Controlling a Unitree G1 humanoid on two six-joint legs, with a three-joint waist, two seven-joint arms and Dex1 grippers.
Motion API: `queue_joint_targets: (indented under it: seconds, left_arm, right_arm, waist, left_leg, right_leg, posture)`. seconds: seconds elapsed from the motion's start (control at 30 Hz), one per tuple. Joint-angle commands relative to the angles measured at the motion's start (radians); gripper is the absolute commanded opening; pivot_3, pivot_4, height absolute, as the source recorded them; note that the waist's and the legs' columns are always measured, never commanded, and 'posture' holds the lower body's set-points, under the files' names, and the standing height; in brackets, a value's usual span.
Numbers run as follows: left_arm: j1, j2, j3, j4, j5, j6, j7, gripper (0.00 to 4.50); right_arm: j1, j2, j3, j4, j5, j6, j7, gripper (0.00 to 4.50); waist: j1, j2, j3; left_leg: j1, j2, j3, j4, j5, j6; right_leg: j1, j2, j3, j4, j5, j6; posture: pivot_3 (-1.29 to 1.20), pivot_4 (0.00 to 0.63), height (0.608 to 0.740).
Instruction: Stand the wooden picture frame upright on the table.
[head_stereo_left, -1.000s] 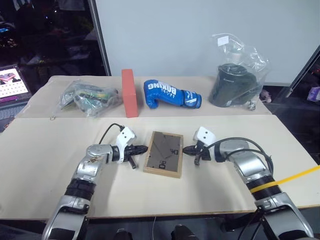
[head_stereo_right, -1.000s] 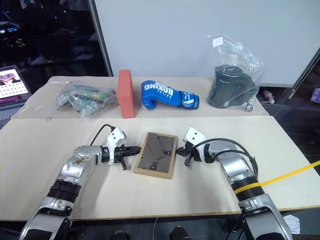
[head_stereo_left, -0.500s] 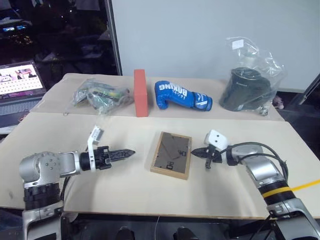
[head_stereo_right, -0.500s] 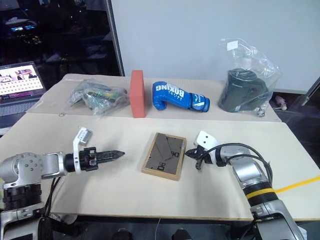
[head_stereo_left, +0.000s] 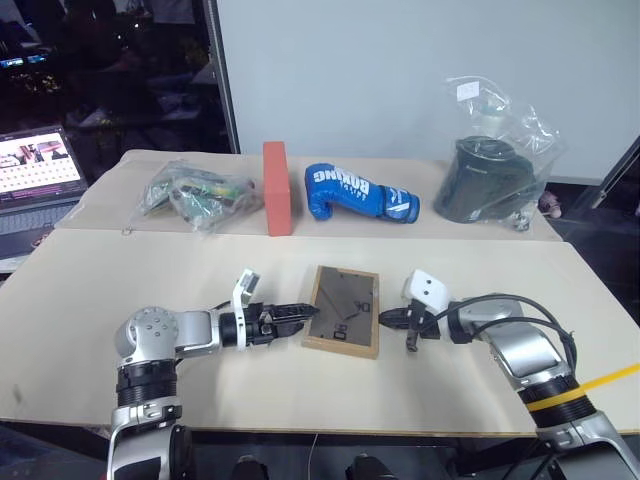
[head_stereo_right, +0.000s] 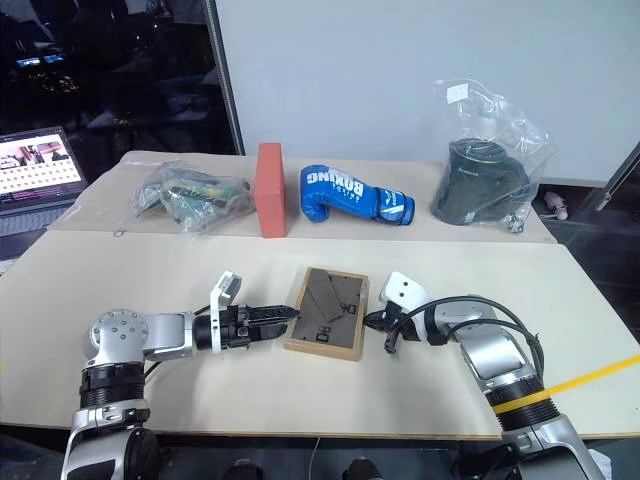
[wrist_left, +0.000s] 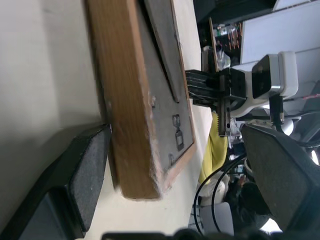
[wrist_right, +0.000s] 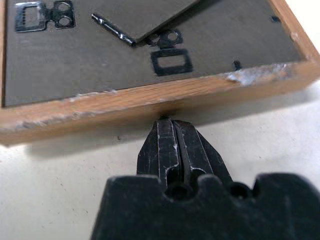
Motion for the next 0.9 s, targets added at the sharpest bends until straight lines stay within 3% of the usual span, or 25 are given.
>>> queue_joint_targets:
  seconds: [0.03, 0.37, 0.5, 0.7, 0.9]
  left_arm:
    - [-0.011, -0.05, -0.037, 0.038, -0.032, 0.017, 0.026, 4.45]
    - [-0.038, -0.053, 0.01, 0.081, -0.032, 0.017, 0.064, 4.45]
    - [-0.038, -0.052, 0.025, 0.083, -0.049, 0.017, 0.068, 3.4]
    - [-0.042, -0.065, 0.041, 0.056, -0.06, 0.005, 0.079, 1.23]
    - [-0.144, -0.101, 0.166, 0.048, -0.118, 0.009, 0.101, 1.12]
  right_arm:
    - [0.018, 0.01, 0.033, -0.019, -0.005, 0.017, -0.001, 0.0]
    - [0.009, 0.016, 0.032, 0.008, -0.013, 0.01, -0.01, 0.0]
    - [0.003, 0.016, 0.029, 0.014, -0.017, 0.008, -0.008, 0.0]
    - [-0.01, 0.016, -0.01, 0.019, 0.005, 0.012, -0.016, 0.0]
    - [0.03, -0.103, -0.206, -0.009, 0.126, 0.087, 0.015, 0.0]
  waist:
    - [0.0, 0.0, 0.0]
    - [-0.003, 0.0, 0.0]
    - [-0.008, 0.0, 0.0]
    - [-0.012, 0.0, 0.0]
    - [0.004, -0.001, 0.002]
  left_leg:
    - [0.0, 0.0, 0.0, 0.0, 0.0, 0.0]
    - [0.0, 0.0, 0.0, 0.0, 0.0, 0.0]
    - [0.0, 0.0, 0.0, -0.001, 0.0, 0.0]
    - [0.0, 0.0, 0.0, -0.001, 0.0, 0.0]
    - [-0.004, 0.0, 0.0, 0.0, 0.0, 0.0]
  right_leg:
    - [0.0, 0.0, 0.0, 0.0, 0.0, 0.0]
    - [0.0, 0.0, 0.0, 0.0, 0.0, 0.0]
    - [0.0, 0.0, 0.0, 0.0, 0.0, 0.0]
    - [-0.001, 0.0, 0.0, 0.0, 0.0, 0.0]
    - [-0.003, 0.0, 0.0, 0.0, 0.0, 0.0]
  posture:
    - [0.0, 0.15, 0.657]
    - [0.0, 0.15, 0.657]
    - [0.0, 0.15, 0.657]
    - [0.0, 0.15, 0.657]
    - [0.0, 0.15, 0.657]
